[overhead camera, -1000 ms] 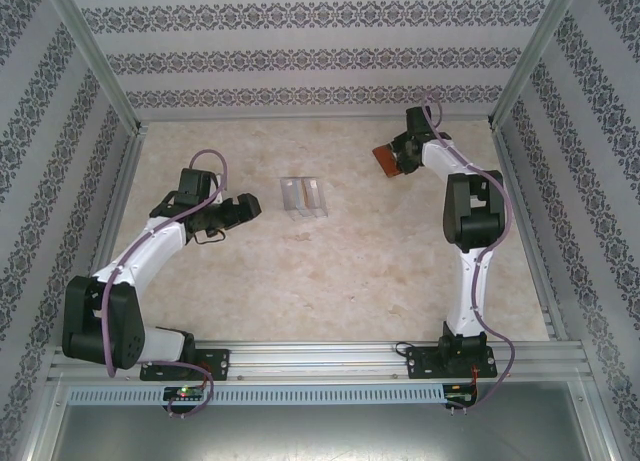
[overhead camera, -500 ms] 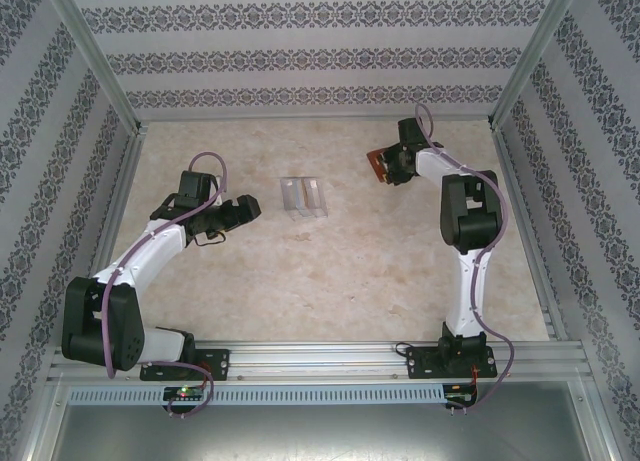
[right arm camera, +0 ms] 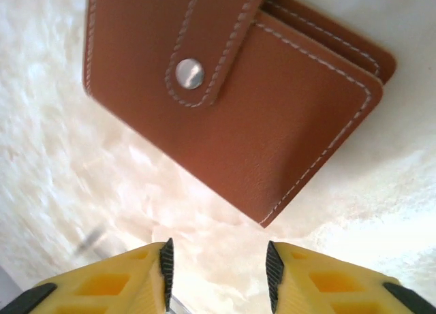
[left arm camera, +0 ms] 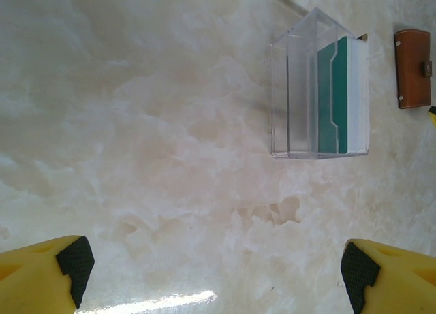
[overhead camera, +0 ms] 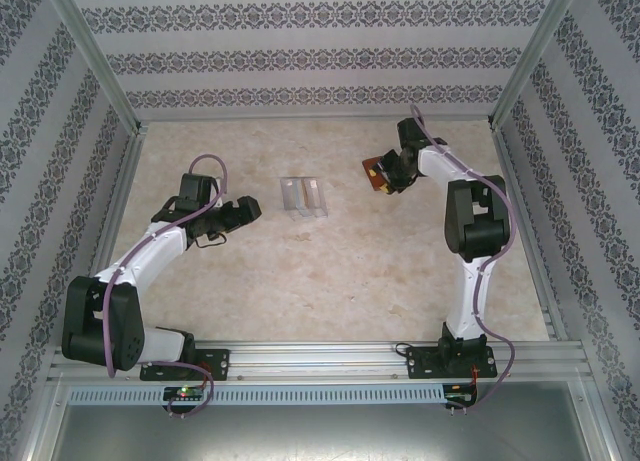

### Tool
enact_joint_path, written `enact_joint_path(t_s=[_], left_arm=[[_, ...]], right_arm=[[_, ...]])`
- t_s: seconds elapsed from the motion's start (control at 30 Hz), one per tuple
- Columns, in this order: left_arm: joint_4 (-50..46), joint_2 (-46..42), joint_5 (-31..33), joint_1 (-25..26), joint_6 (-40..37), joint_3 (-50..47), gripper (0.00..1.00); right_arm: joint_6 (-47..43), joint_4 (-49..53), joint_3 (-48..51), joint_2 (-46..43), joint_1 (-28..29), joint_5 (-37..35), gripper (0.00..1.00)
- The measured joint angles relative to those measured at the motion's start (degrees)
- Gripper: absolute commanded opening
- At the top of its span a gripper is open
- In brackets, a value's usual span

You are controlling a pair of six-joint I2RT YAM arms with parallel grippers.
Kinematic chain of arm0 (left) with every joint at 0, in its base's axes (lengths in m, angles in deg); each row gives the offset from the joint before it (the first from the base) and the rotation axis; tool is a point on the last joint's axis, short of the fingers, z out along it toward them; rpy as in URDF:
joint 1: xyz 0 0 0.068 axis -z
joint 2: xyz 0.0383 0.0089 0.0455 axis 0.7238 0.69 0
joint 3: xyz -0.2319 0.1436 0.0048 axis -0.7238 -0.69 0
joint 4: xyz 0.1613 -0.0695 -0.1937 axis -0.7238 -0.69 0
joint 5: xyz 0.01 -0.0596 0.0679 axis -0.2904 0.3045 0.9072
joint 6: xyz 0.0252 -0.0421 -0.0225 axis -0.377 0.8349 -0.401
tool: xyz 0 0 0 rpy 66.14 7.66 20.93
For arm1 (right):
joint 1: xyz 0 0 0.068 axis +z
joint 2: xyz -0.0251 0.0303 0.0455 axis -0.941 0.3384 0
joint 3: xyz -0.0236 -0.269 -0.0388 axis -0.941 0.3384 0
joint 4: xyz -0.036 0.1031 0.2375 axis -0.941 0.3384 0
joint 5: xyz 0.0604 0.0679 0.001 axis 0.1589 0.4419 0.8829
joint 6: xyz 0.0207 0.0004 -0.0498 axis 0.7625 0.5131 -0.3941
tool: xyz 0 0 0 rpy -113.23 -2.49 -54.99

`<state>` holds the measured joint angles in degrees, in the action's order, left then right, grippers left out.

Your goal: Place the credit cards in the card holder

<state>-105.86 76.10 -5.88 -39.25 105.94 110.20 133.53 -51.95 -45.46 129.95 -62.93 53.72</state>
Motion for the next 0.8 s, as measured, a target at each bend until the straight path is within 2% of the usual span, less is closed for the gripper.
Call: enact_joint_path(t_s=[0.23,0.33,0.57,0.8], left_arm=[[0.0,0.0,-0.4,0.3,0.2,-0.1,0.95],[0.0,0.0,-0.4,0.4,0.3,-0.1,0.95],[0.6,0.0,-0.4,3.0,1.4,-0.1,0.94],[2.3,1.7,-0.2,5.4,2.3,-0.1,0.94]], right_arm=[[-28.7,8.4,-11.6,0.2,-2.0,-1.3,0.54],[-37.7,9.8,-14.6,1.0,-4.3,-2.4,0.54],[-44.8,12.0,-16.4,8.0,-8.0,-0.9,0.54],[-46.8,14.0,-16.4,12.2,-7.5,2.9,0.41]])
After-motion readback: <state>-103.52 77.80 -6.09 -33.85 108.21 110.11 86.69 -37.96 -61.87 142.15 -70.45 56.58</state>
